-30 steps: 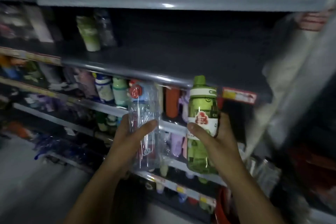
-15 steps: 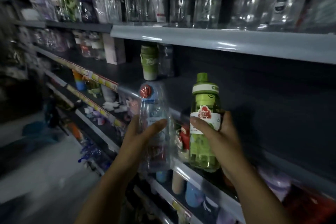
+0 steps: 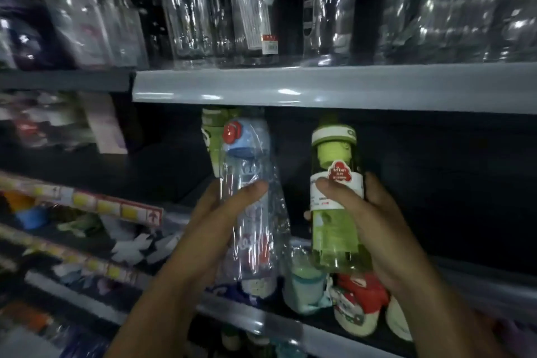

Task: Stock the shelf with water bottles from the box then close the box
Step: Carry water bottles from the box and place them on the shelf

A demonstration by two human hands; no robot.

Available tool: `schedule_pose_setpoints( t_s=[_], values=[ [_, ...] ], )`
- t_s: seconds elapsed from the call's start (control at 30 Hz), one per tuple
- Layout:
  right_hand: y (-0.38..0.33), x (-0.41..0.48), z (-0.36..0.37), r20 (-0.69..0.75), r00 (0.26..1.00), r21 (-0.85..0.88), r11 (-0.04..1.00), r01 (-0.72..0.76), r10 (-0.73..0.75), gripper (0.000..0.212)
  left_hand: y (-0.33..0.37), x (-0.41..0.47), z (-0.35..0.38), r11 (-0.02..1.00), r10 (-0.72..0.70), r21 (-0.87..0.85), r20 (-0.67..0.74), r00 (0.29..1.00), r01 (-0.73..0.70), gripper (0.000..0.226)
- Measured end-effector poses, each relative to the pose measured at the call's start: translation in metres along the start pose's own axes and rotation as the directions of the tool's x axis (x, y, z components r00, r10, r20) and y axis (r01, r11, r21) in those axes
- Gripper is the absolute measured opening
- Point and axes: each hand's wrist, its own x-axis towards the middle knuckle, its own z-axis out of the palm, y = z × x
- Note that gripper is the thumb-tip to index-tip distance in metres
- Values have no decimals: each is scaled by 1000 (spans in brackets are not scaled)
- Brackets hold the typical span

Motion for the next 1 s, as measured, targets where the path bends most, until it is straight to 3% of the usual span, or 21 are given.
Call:
schedule_pose_setpoints(
  t_s=[0.07, 0.13, 0.27, 0.3, 0.37, 0.43, 0.5, 0.7, 0.93, 1.0],
  values=[
    [-6, 14, 13, -51, 999, -37, 999, 1, -3, 58, 10, 24, -9, 1000, -5, 13, 35, 999, 5, 97],
    [-12, 32, 21, -96, 995, -51, 999, -2, -3, 57, 17, 47, -11, 999, 14, 34, 113, 994, -18, 85],
    [-21, 88, 30, -187, 982, -12, 1000, -26, 23, 34, 26, 78, 4, 993, 93, 52, 162, 983, -102, 100],
    [-22, 103, 31, -212, 977, -12, 999, -30, 27, 33, 27, 86, 6, 991, 108, 53, 175, 979, -119, 95],
    [-20, 133, 31, -246, 969, -9, 999, -33, 29, 34, 26, 102, 13, 981, 151, 97, 174, 973, -169, 66],
    [-15, 157, 29, -263, 965, -26, 999, -22, 15, 22, 19, 119, 15, 969, 190, 131, 142, 971, -209, 52],
    [-10, 177, 28, -226, 974, -83, 996, -34, 14, 15, 10, 134, 14, 959, 232, 141, 109, 967, -246, 52],
    [0, 211, 41, -170, 978, -275, 959, 72, -122, 34, -17, 162, 9, 899, 347, 260, 71, 935, -353, 55],
    [16, 231, 56, -113, 971, -451, 882, 137, -209, 15, -24, 174, 14, 843, 449, 296, 74, 890, -450, 59],
    [16, 234, 54, -82, 976, -503, 854, 132, -199, 29, -23, 175, 14, 832, 441, 336, 83, 894, -441, 59]
  ],
)
